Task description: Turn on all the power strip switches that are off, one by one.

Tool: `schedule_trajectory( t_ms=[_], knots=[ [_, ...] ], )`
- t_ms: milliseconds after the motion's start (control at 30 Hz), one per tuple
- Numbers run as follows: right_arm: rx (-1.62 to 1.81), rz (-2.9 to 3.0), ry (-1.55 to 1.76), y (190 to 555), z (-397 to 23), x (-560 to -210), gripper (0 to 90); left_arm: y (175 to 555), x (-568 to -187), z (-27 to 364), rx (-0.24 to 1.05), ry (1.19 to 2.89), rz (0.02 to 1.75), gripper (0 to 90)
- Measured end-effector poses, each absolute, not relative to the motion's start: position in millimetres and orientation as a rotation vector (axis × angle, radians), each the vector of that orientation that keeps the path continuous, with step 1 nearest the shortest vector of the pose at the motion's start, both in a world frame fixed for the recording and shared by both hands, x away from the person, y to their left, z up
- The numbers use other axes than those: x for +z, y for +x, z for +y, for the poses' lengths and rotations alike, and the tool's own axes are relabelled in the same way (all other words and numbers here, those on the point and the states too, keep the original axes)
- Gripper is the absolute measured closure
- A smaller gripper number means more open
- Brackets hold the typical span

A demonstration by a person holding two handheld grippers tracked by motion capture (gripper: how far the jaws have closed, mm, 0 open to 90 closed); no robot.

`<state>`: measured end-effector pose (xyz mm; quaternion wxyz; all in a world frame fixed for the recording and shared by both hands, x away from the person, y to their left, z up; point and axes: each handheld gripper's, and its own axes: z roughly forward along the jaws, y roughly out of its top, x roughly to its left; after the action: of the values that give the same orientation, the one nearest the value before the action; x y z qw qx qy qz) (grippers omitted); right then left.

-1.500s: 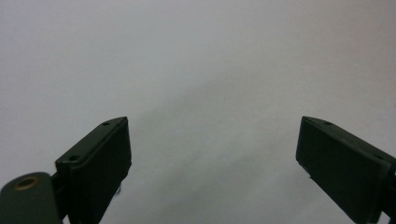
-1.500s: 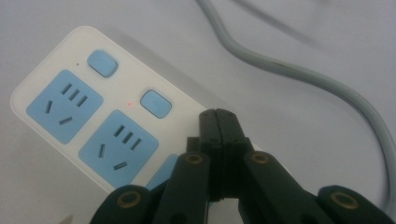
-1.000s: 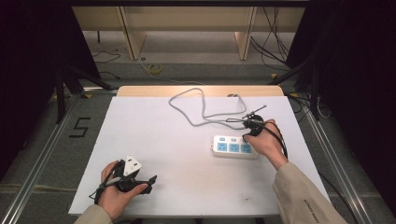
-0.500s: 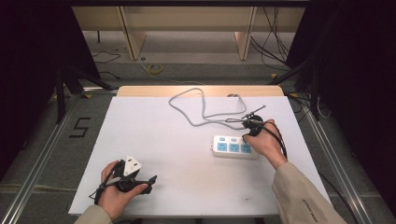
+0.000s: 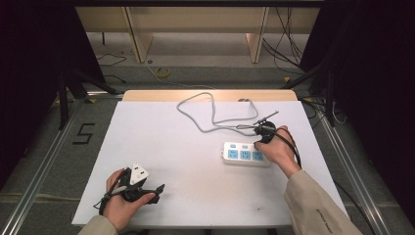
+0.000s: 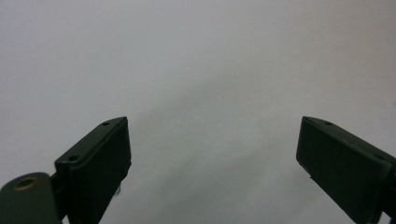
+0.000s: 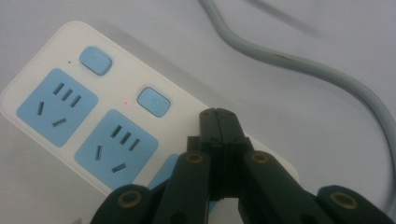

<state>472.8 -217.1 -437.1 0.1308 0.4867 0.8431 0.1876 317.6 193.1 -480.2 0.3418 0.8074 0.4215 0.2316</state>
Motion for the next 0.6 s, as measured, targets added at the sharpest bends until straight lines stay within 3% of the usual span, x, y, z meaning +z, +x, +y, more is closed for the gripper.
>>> schedule_trajectory(
  t_ms=[600],
  knots=[
    [0.636,2.448,1.363,471,-206,-422,90.0,318,-480,194,0.598,2.099,1.101,10.3]
  ],
)
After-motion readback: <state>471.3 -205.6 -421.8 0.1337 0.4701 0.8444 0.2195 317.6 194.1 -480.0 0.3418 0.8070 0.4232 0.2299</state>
